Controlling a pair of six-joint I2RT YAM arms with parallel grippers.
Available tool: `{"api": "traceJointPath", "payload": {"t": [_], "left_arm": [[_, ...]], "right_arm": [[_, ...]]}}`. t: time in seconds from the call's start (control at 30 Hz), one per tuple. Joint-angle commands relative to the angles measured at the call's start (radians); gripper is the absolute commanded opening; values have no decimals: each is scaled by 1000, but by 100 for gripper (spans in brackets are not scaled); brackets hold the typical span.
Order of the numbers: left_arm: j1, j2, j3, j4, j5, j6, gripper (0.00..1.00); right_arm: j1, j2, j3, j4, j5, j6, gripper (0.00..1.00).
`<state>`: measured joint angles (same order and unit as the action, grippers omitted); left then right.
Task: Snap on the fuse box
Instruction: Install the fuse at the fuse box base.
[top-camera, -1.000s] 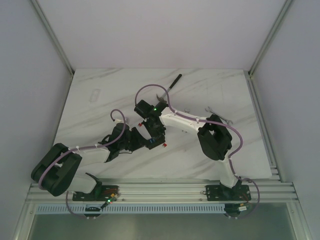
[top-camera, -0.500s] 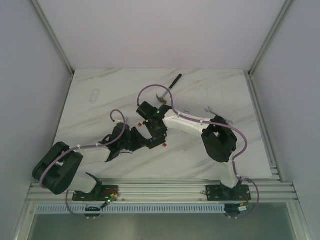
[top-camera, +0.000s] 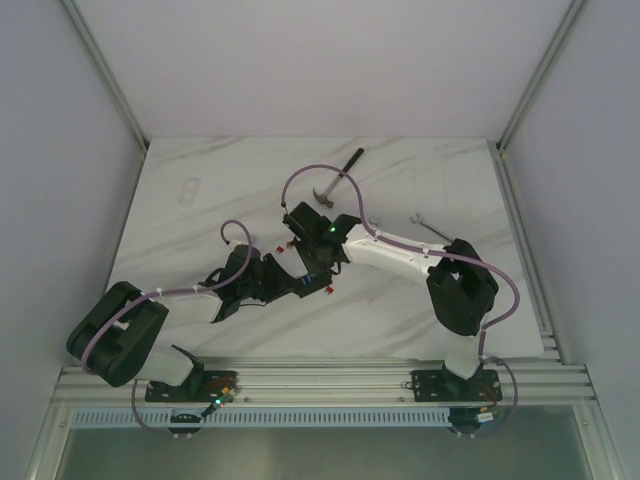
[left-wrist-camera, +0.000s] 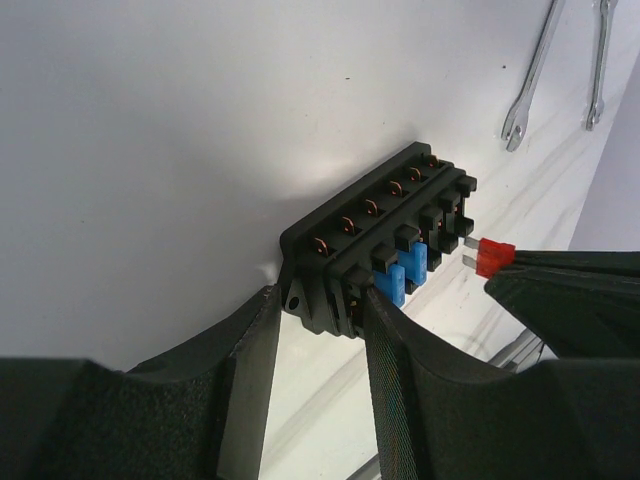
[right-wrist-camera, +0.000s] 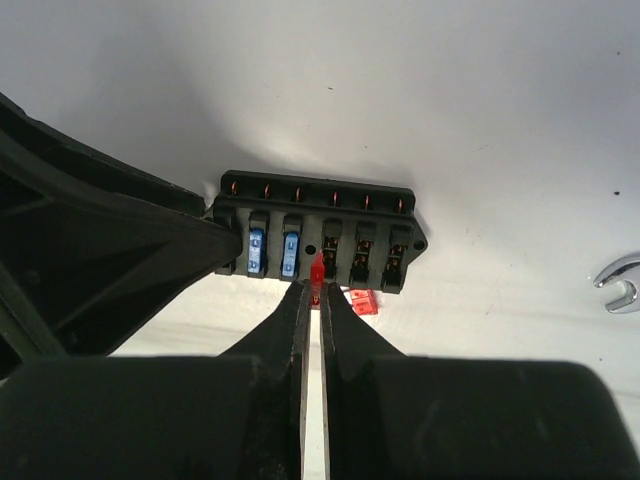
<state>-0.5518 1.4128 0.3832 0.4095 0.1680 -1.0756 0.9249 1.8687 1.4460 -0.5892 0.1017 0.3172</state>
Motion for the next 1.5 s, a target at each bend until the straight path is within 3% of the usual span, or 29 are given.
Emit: {"api": "traceJointPath", "payload": {"t": [0.0,0.37,1.47], "left_arm": [[-5,25,-15,-154,-51,2,48],[-5,33,-11,-156,-50,-1,48],[-4,40,-10,-160,-53,4,48]], "right_arm": [[3,-22,-48,42,22,-1,0],[12,-48,-141,126,44,19,0],[13,-31,-200,182,10,5,0]]}}
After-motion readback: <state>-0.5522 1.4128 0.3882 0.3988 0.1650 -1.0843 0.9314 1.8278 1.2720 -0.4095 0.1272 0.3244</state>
